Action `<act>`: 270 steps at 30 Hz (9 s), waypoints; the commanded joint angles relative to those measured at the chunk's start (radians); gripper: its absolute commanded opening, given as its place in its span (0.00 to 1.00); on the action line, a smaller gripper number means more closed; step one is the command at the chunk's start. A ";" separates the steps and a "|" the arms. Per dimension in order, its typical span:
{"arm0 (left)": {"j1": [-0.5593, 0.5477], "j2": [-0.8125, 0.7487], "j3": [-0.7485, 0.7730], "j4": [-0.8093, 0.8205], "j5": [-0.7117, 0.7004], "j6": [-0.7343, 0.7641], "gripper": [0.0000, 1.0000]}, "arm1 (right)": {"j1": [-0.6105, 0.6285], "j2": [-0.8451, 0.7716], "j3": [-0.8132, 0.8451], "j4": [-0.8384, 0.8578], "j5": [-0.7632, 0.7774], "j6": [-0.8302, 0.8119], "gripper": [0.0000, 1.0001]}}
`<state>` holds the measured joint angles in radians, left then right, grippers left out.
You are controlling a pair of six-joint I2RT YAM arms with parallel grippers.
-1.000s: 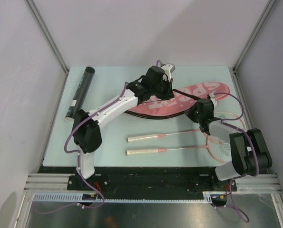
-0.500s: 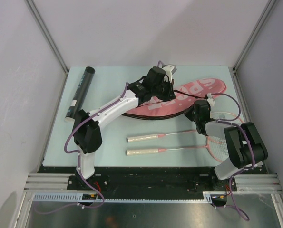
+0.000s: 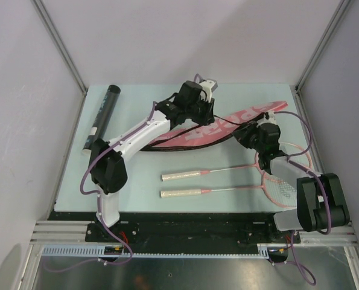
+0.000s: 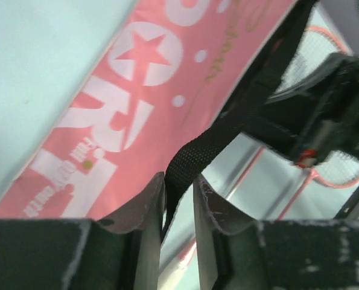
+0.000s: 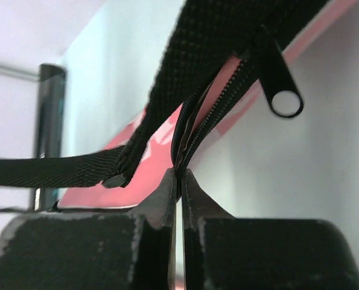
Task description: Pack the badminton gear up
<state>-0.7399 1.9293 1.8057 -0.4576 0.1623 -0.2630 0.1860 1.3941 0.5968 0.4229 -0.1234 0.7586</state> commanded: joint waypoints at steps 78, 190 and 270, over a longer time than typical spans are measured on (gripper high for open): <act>-0.004 -0.168 -0.189 -0.131 -0.328 0.036 0.00 | 0.271 0.015 0.363 -0.207 -0.244 -0.082 0.00; 0.223 -0.408 -0.388 -0.242 -0.638 -0.197 0.00 | 0.133 -0.211 -0.061 -1.190 0.444 0.886 0.32; 0.494 -0.187 -0.252 -0.075 0.022 -0.131 0.01 | 0.460 0.603 0.385 0.929 -0.674 1.115 0.00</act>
<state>-0.2501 1.8030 1.5661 -0.5961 0.1242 -0.3779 0.6525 1.9408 0.9260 1.2774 -0.8444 1.8263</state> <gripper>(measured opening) 0.059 0.032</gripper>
